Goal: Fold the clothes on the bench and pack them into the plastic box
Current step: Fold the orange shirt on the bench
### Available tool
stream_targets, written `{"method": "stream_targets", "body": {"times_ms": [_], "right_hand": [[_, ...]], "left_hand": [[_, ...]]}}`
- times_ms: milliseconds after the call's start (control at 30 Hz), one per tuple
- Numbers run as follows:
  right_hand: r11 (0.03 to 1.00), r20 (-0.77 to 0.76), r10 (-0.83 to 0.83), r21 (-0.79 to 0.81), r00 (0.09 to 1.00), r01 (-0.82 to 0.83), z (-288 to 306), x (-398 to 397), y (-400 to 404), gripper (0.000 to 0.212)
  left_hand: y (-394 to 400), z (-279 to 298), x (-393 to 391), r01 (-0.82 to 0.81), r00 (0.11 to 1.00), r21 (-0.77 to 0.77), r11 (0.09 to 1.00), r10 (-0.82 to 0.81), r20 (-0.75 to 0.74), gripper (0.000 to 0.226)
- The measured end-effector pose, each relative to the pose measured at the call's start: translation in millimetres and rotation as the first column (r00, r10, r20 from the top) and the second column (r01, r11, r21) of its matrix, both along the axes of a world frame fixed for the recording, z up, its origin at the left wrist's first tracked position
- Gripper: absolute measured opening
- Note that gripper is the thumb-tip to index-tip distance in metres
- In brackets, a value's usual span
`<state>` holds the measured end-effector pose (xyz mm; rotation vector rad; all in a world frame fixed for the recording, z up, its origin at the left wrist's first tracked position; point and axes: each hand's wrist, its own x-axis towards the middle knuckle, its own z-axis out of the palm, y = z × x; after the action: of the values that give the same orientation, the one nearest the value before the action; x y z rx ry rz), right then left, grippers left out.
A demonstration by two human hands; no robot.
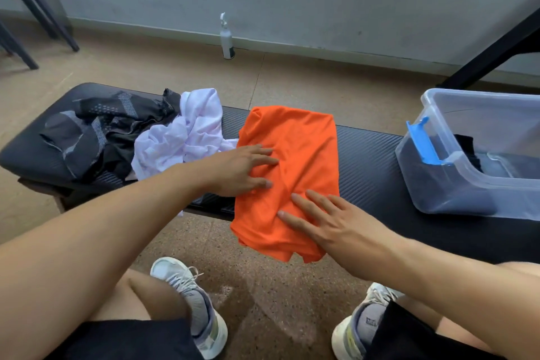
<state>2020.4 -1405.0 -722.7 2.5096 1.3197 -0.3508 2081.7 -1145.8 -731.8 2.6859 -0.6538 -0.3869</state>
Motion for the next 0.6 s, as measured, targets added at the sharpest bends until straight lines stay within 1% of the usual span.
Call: {"method": "stream_targets", "body": {"times_ms": [67,133,167,233,300,333,367,433,467,500,567,600], "right_hand": [[0.996,0.103,0.067,0.06,0.992,-0.073,-13.6,2.5,-9.7,0.081],[0.981,0.125,0.137,0.118,0.983,-0.152,-27.2,10.1,-18.0,0.078],[0.963,0.127,0.172,0.187,0.977,-0.194,-31.7,13.8,-21.6,0.07],[0.906,0.093,0.159,0.382,0.983,-0.182,-32.8,20.2,-24.9,0.046],[0.818,-0.013,0.081,0.572,0.997,-0.059,-28.1,25.1,-23.8,0.032],[0.758,-0.096,0.022,0.651,0.995,0.046,-22.7,25.9,-20.3,0.027],[0.678,-0.184,-0.044,0.716,0.982,0.165,-17.0,26.8,-16.2,0.025],[0.481,-0.364,-0.139,0.788,0.921,0.384,-5.0,31.9,-7.2,0.023],[0.395,-0.455,-0.156,0.785,0.877,0.477,0.0,36.8,-3.7,0.023],[0.319,-0.546,-0.164,0.759,0.822,0.568,5.4,41.8,-0.7,0.024],[0.168,-0.703,-0.151,0.675,0.695,0.719,16.3,51.9,4.4,0.023],[0.099,-0.776,-0.133,0.608,0.616,0.788,20.0,57.1,6.3,0.021]], "left_hand": [[5.2,-4.3,5.9,-0.006,0.999,0.031,0.999,0.008,-0.04,0.064],[8.5,-5.5,10.1,-0.018,0.998,0.007,1.0,0.018,-0.056,0.063],[8.2,-4.4,10.8,-0.02,0.998,-0.005,1.0,0.02,-0.054,0.062],[5.1,1.5,10.0,-0.032,0.999,-0.055,0.998,0.03,-0.036,0.054],[1.6,10.0,6.8,-0.078,0.996,-0.181,0.98,0.07,-0.048,0.038],[-0.7,15.5,3.9,-0.107,0.993,-0.247,0.963,0.09,-0.079,0.031],[-3.8,21.7,0.1,-0.128,0.989,-0.295,0.947,0.098,-0.115,0.033],[-11.0,34.0,-9.0,-0.129,0.983,-0.336,0.933,0.074,-0.17,0.052],[-13.1,37.0,-12.9,-0.137,0.976,-0.352,0.926,0.066,-0.206,0.057],[-15.0,39.5,-17.0,-0.156,0.964,-0.373,0.914,0.059,-0.259,0.056],[-15.5,42.0,-21.4,-0.177,0.938,-0.402,0.898,0.03,-0.346,0.038],[-14.4,42.8,-22.7,-0.173,0.932,-0.404,0.898,0.017,-0.361,0.044]]}}
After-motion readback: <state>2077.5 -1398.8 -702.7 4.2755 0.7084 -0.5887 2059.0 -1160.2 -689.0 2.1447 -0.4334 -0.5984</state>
